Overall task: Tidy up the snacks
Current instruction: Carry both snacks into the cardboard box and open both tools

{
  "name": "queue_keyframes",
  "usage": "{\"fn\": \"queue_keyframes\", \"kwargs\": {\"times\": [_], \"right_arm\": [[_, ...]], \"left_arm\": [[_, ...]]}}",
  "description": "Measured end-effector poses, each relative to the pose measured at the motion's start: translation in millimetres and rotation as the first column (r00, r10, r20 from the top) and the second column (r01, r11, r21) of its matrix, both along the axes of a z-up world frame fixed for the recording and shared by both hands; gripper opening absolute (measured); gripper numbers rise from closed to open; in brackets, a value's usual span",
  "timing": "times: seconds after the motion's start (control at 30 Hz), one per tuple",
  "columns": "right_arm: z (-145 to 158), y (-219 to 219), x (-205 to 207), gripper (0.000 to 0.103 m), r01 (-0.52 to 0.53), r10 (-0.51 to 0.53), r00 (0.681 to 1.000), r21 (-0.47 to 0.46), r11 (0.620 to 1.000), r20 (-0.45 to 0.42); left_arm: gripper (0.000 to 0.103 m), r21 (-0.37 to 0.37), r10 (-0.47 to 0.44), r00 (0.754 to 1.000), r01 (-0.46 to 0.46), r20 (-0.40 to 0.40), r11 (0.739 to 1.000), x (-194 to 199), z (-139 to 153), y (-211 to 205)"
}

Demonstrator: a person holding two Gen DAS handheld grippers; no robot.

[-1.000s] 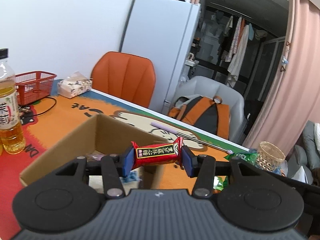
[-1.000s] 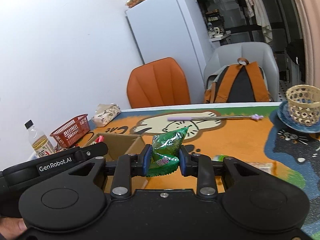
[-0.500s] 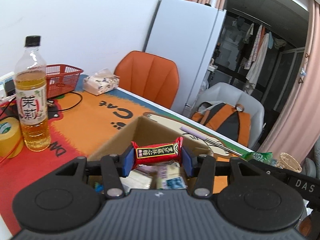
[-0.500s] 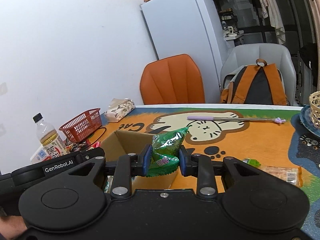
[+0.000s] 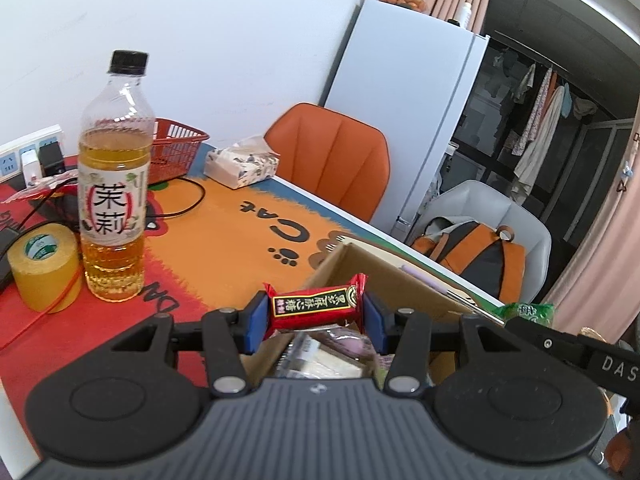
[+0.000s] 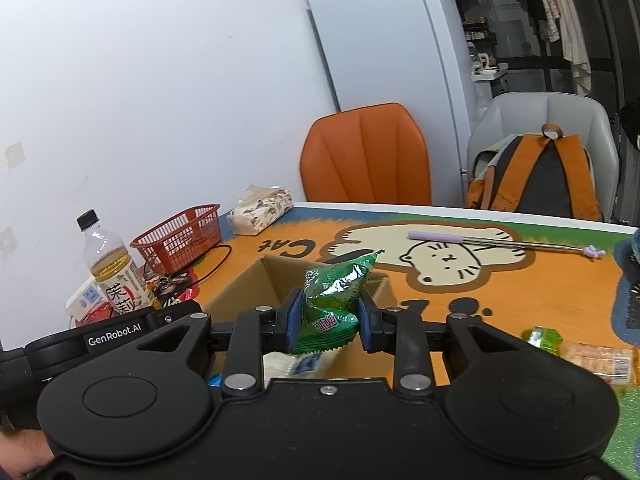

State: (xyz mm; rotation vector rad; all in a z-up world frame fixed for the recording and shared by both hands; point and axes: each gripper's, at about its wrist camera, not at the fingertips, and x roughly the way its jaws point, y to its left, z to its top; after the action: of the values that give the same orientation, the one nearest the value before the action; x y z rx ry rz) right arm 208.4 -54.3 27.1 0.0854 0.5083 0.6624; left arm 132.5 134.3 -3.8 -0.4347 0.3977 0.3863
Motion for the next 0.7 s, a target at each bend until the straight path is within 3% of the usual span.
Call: {"fn": "queue_keyframes", "kwargs": {"times": [0.4, 0.53, 0.7], "right_arm": [[-6, 25, 22, 0.030, 0.021, -0.021, 1.000, -0.031, 0.999, 0.000], [-10, 25, 25, 0.041, 0.029, -0.029, 1.000, -0.040, 0.999, -0.007], [-11, 18, 24, 0.041, 0.032, -0.032, 0.999, -0.035, 0.999, -0.013]], "left_arm": [[0.049, -0.016, 0.011, 1.000, -0.011, 0.000, 1.000, -2, -5, 12], [0.049, -0.018, 0.011, 1.000, -0.011, 0.000, 1.000, 1, -6, 12], [0.049, -0.021, 0.004, 1.000, -0.004, 0.004, 1.000, 9, -5, 11]]}}
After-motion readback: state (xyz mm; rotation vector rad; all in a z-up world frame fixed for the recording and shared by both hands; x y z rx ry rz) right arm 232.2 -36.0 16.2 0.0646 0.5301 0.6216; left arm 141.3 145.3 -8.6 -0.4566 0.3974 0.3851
